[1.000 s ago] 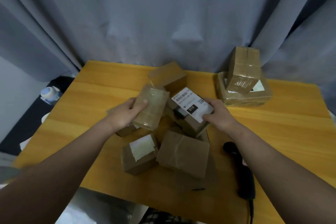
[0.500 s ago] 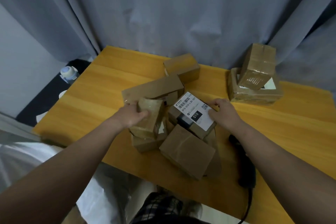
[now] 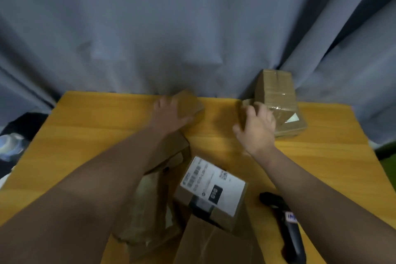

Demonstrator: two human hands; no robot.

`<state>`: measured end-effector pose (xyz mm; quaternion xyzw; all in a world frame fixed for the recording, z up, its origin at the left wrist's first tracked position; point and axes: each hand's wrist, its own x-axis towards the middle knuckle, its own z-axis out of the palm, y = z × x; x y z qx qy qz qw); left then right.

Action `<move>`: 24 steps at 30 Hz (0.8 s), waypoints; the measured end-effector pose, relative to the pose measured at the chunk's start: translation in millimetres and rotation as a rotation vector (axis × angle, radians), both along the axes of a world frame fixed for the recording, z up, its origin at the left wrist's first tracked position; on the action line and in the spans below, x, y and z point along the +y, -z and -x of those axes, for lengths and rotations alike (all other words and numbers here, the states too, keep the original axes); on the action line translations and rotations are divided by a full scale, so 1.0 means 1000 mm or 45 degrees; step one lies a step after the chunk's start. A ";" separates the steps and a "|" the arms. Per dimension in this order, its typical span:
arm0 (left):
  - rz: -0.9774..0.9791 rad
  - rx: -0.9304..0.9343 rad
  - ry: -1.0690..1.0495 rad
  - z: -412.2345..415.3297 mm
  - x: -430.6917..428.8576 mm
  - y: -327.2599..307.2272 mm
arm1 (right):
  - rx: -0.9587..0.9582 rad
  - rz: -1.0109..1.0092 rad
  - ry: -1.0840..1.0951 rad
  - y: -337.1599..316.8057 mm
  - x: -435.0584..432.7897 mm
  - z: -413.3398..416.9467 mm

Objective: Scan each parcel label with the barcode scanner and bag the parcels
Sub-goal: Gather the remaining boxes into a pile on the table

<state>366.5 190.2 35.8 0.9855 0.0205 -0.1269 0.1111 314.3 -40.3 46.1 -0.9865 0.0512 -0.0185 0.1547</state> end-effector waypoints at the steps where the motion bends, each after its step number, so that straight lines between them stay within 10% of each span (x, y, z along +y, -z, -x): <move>1: -0.051 0.043 -0.009 -0.017 0.001 0.008 | 0.031 0.120 0.016 0.001 -0.002 -0.011; 8: -0.051 0.352 0.043 -0.064 -0.009 0.041 | 0.114 0.428 0.251 -0.004 -0.036 -0.059; 16: 0.268 0.613 0.810 -0.044 -0.068 0.028 | 0.236 -0.255 0.257 -0.004 -0.085 -0.019; 20: 0.644 0.385 0.282 -0.030 -0.102 0.007 | 0.299 -0.209 0.007 -0.006 -0.089 0.015; 24: 1.252 0.698 -0.334 -0.017 -0.151 0.002 | 0.089 -0.926 0.382 0.005 -0.130 -0.015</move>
